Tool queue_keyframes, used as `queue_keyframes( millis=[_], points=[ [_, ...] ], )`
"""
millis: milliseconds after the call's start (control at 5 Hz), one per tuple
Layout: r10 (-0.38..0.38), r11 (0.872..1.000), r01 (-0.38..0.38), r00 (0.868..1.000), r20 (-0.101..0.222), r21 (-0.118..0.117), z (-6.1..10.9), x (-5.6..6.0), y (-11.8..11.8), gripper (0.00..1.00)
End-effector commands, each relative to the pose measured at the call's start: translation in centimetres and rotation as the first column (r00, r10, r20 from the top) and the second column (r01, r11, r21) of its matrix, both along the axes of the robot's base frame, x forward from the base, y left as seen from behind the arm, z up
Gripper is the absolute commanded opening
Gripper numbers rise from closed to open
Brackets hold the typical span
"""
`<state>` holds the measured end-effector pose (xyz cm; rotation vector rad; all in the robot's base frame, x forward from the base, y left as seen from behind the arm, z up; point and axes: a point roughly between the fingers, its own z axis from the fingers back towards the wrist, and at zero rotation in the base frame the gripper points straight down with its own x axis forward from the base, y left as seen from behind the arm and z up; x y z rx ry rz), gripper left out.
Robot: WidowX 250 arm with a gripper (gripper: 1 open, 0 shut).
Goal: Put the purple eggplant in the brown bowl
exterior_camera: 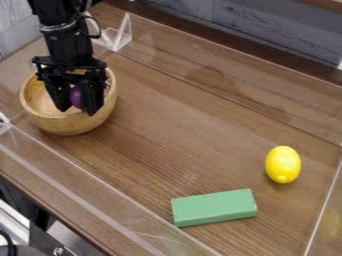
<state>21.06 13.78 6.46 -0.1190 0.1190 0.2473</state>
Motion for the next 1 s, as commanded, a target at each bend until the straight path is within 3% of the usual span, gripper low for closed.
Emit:
queue_keyframes(
  millis=[0, 800],
  points=[
    [0.015, 0.999, -0.017, 0.999, 0.048, 0.044, 0.8, 1.0, 1.2, 0.00],
    [0.047, 0.997, -0.050, 0.998, 0.046, 0.053, -0.3, 1.4, 2.0, 0.00]
  ],
)
